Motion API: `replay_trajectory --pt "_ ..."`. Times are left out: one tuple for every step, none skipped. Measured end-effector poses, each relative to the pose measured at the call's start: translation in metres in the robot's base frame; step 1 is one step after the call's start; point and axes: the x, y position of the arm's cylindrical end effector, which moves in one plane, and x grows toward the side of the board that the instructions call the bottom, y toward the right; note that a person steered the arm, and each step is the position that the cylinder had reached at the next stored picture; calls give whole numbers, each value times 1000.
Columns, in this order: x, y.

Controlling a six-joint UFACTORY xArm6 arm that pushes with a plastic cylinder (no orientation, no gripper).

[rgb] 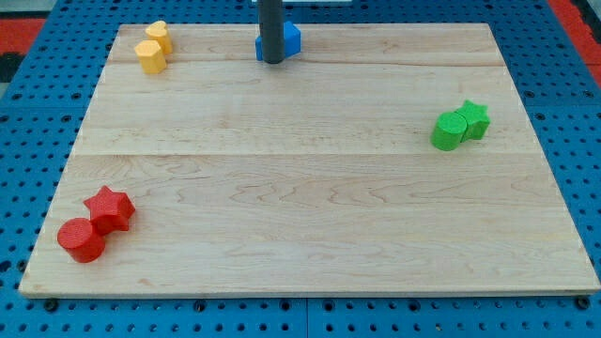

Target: Move the green star top right to the green circle

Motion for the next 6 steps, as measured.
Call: replay_trajectory --pt "36 12" --pt "106 68" --pt "164 124" --pt "173 133" --pt "186 173" --pt "189 262"
